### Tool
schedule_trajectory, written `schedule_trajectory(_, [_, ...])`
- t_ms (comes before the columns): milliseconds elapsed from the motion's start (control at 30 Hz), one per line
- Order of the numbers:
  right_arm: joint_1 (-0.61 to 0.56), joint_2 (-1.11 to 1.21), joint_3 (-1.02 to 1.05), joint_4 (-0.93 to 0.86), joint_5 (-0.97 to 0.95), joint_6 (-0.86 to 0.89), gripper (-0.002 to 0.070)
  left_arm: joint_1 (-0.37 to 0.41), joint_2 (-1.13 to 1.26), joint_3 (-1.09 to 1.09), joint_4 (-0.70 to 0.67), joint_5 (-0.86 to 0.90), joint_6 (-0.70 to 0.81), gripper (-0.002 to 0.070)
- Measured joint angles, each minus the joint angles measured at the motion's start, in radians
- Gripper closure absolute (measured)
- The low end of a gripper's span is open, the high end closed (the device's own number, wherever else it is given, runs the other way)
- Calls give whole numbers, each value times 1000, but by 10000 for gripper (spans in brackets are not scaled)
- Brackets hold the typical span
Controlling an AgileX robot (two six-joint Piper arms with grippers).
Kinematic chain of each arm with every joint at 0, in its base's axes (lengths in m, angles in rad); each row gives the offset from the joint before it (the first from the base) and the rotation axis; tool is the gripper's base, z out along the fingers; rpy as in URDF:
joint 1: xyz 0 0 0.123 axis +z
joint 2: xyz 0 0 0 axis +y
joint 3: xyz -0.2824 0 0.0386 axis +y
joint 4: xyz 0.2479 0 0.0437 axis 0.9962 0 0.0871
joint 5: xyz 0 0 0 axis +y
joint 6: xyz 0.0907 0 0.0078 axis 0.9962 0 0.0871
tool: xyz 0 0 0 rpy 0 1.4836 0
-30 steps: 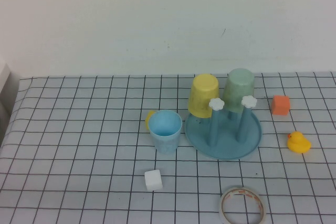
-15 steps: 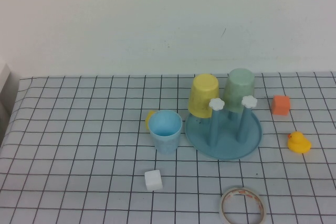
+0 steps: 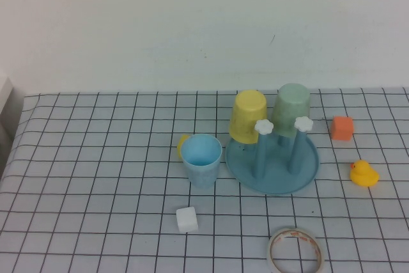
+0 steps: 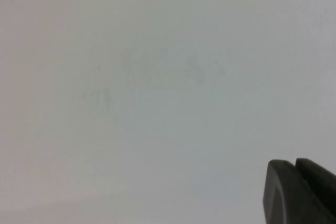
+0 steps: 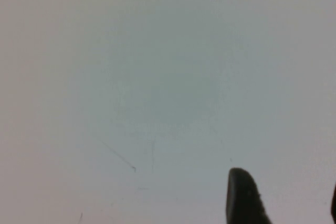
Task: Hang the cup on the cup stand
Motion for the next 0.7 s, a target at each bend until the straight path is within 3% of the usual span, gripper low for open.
schedule_trajectory(33, [0, 0, -76, -36, 142, 5, 333, 0, 33, -52, 5, 81, 0, 676])
schedule_trajectory(200, [0, 45, -291, -76, 454, -18, 333, 0, 154, -162, -90, 302, 87, 676])
schedule_trajectory(333, [0, 191, -416, -68, 670, -120, 333, 0, 288, -205, -317, 435, 243, 676])
schedule_trajectory(367, [0, 285, -457, -55, 742, -181, 333, 0, 342, -205, -440, 468, 318, 676])
schedule_trajectory(500, [0, 453, -490, -19, 793, -237, 333, 0, 453, -205, -654, 503, 424, 676])
schedule_trajectory(700, [0, 646, -490, -7, 781, -242, 333, 0, 590, -205, -769, 572, 450, 676])
